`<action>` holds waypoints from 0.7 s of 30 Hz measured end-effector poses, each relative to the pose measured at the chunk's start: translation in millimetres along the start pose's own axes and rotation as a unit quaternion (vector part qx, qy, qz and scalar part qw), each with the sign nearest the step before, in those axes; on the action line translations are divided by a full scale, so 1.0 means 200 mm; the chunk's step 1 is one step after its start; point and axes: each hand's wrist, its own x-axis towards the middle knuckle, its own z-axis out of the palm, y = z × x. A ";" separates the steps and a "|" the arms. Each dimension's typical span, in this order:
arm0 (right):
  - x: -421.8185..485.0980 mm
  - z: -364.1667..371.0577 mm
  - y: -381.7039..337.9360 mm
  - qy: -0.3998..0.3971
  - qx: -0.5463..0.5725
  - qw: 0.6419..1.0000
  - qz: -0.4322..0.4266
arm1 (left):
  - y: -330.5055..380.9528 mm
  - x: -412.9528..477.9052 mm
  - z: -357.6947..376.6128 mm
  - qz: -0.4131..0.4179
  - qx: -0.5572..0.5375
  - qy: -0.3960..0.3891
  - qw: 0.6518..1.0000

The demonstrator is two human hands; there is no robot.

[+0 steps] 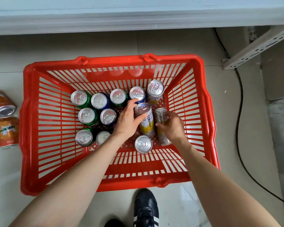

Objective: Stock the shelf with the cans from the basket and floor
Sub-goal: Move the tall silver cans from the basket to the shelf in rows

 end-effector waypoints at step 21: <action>0.06 0.06 0.00 -0.004 0.001 1.000 -0.003 | -0.05 -0.06 -0.08 -0.049 -0.039 0.009 0.998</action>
